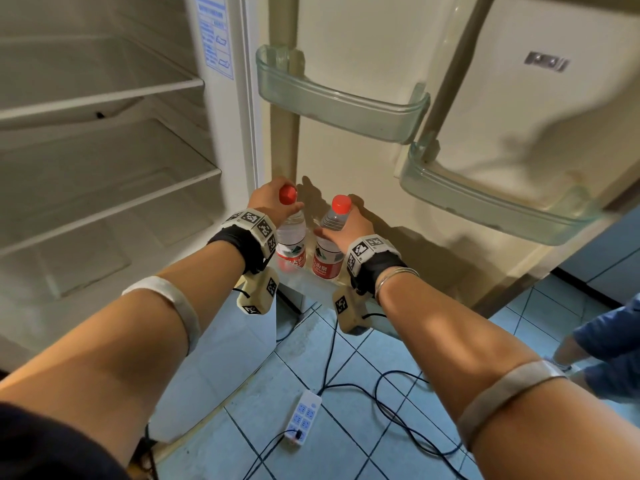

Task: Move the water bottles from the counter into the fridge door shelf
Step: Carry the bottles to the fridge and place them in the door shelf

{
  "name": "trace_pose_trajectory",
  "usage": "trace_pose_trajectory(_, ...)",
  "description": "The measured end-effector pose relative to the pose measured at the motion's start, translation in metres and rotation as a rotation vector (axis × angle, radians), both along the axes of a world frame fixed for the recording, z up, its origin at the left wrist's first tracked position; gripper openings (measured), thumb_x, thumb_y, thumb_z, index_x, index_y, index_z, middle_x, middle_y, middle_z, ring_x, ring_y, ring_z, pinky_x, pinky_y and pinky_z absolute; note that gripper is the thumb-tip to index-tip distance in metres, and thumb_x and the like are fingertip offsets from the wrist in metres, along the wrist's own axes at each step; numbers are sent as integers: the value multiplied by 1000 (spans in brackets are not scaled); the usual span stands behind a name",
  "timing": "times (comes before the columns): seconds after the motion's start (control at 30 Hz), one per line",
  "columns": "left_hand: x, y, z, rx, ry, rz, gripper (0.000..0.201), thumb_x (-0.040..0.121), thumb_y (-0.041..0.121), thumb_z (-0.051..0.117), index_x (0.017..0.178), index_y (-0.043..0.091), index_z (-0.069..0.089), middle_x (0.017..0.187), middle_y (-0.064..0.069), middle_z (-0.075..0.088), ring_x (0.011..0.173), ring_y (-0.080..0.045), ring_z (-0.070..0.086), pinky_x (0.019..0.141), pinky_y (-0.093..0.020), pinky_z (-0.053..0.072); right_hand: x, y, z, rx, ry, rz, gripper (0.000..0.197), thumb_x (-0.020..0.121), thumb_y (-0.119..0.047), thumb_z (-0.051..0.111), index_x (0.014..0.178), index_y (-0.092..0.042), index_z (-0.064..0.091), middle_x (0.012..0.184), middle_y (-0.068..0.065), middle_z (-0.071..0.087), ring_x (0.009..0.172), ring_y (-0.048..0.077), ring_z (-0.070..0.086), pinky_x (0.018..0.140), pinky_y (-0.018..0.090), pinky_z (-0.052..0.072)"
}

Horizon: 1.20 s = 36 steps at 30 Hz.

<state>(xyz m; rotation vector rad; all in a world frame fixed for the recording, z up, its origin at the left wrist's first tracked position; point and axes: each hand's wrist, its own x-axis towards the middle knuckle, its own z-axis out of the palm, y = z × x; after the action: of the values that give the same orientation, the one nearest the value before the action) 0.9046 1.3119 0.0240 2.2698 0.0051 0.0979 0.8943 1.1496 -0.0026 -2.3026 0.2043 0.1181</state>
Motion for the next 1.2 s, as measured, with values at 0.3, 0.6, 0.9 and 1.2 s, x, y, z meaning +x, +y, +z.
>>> trace_pose_trajectory(0.3,-15,-10,0,-51,-2,71,52,80,16,69,127,11,46,125,-11,59,116,-29,55,97,-32,40,-16,-10,10,-49,-3,38,64,77,-37,71,130,-12,44,124,10,60,114,30,57,96,36,46)
trace_pose_trajectory(0.6,-55,-23,-7,-146,-37,242,67,80,16,67,138,15,33,139,-8,48,124,-27,50,103,-44,43,-46,-26,12,-9,-76,90,55,86,-30,64,131,-8,42,131,10,55,119,26,53,97,33,41)
trace_pose_trajectory(0.9,-115,-50,-26,-177,16,196,42,83,13,64,123,9,51,123,-9,60,111,-26,58,97,-36,47,-96,-42,7,-14,-61,131,40,88,-35,58,120,-12,54,122,9,61,111,26,58,96,36,45)
trace_pose_trajectory(1.2,-178,-93,-58,-182,137,-59,34,86,11,61,118,4,54,121,-12,62,111,-26,59,93,-28,44,-178,-70,-21,-69,-20,73,34,90,-34,56,116,-12,61,126,4,62,114,21,58,89,20,39)
